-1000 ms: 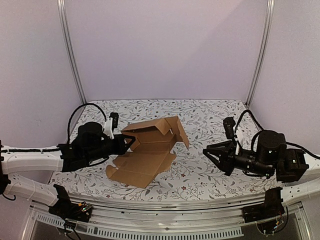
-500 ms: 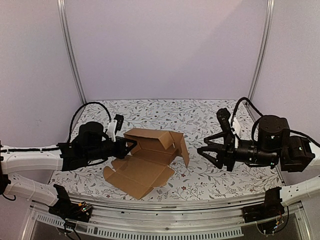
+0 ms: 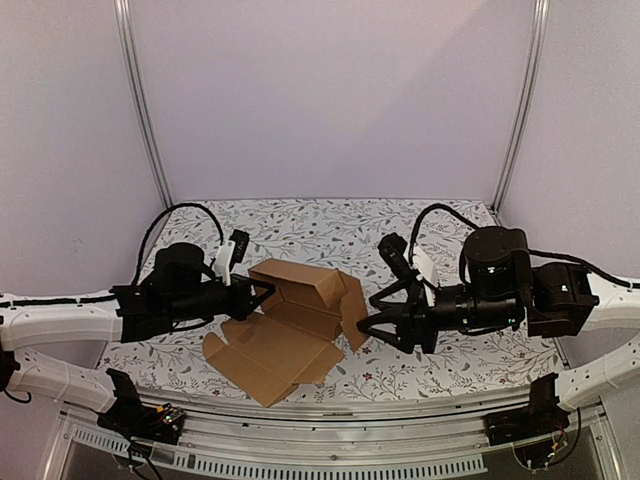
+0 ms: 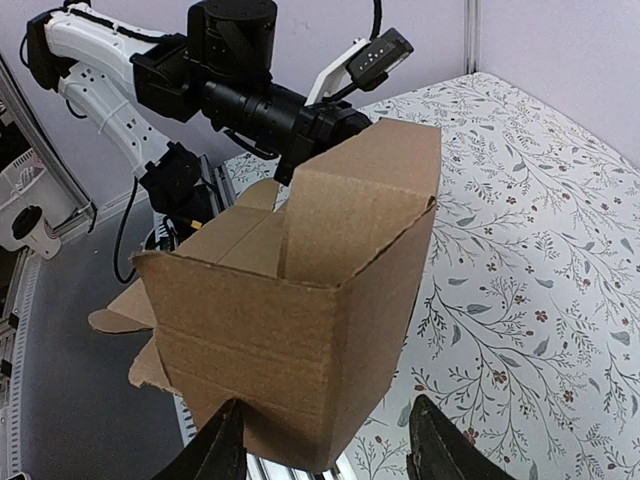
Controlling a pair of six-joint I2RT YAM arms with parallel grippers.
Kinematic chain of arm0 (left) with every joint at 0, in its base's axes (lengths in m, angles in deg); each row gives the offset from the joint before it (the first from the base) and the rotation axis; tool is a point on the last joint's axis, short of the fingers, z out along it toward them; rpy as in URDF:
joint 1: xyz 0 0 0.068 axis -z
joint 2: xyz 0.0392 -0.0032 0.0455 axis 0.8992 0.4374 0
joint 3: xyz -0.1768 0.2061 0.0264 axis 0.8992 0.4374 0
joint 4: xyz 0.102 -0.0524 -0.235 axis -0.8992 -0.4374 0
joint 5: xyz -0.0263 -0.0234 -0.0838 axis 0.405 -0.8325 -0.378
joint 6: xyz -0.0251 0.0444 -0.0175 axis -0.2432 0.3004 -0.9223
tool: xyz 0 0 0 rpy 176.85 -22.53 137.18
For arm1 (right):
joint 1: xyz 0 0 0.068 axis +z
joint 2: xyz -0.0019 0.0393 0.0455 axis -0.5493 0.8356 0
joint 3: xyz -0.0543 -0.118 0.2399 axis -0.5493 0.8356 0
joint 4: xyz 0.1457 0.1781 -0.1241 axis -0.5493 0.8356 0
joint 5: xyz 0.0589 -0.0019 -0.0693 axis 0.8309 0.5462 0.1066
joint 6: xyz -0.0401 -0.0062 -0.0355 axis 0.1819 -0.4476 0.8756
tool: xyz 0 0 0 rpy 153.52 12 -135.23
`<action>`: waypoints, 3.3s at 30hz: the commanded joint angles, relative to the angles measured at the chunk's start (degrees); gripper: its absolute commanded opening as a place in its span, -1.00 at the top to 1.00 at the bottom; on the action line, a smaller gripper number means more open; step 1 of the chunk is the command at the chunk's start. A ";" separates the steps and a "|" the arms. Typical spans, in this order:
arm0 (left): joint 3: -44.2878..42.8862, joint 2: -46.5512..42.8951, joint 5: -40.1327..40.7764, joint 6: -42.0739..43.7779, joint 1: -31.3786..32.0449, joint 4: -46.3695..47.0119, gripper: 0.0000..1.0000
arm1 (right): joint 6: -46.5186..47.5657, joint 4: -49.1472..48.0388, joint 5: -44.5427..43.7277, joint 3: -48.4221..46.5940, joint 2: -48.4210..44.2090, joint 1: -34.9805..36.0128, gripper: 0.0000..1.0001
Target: Fold the paper box
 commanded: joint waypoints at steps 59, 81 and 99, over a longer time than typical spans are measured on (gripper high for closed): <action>-10.26 5.11 27.23 -14.83 5.16 -22.75 1.00 | -7.88 3.29 -37.57 -21.83 35.06 1.09 0.16; -14.30 8.26 34.60 -25.42 11.09 -27.70 1.00 | -7.24 5.13 -44.72 -25.05 40.84 1.29 0.58; -15.89 8.92 38.39 -34.81 13.87 -32.79 1.00 | -8.29 2.01 -50.15 -26.49 45.21 1.24 0.85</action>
